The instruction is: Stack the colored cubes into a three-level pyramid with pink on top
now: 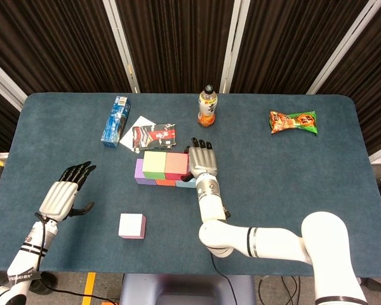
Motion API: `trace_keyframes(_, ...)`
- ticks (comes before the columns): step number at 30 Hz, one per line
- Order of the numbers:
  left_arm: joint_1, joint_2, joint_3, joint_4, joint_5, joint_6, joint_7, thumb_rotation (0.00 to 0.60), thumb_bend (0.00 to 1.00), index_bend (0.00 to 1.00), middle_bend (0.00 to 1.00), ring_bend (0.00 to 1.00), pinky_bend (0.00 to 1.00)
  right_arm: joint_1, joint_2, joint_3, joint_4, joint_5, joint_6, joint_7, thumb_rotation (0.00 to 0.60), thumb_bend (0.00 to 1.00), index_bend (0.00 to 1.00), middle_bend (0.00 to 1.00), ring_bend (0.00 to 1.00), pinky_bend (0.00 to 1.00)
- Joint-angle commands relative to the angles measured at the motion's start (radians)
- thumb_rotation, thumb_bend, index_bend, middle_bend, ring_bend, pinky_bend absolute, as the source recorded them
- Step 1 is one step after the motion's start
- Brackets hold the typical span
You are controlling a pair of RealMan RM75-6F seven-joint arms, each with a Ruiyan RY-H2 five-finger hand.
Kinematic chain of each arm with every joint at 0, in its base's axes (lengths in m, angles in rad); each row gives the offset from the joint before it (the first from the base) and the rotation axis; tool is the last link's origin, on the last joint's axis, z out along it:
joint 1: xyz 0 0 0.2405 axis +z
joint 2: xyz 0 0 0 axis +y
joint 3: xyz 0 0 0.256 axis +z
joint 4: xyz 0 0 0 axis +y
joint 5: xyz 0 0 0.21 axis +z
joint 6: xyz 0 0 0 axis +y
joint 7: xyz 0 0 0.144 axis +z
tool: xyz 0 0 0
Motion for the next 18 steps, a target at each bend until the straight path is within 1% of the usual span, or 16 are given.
trace_keyframes(1,0.0,-0.001,0.0,0.0,0.001,0.001,0.0,0.6,0.3,0.04,0.0,0.0,0.07,-0.001,0.001,0.001,-0.002,-0.001,0.0,0.001,0.6,0.28,0.45,0.14,0.0,0.05)
trace_keyframes(3,0.0,-0.002,0.0,0.0,0.002,0.0,0.001,0.6,0.3,0.04,0.0,0.0,0.07,-0.002,0.001,0.0,-0.004,-0.003,0.002,0.002,0.6,0.28,0.44,0.14,0.0,0.05)
trace_keyframes(10,-0.001,0.0,0.0,-0.002,0.001,-0.002,0.001,0.6,0.3,0.04,0.0,0.0,0.07,-0.004,0.001,0.003,-0.004,-0.007,0.005,0.006,0.6,0.28,0.48,0.14,0.0,0.04)
trace_keyframes(18,-0.001,0.0,-0.001,-0.001,0.002,0.0,-0.001,0.6,0.3,0.04,0.0,0.0,0.07,-0.002,-0.006,0.007,0.007,-0.007,0.002,0.008,0.6,0.28,0.48,0.14,0.0,0.04)
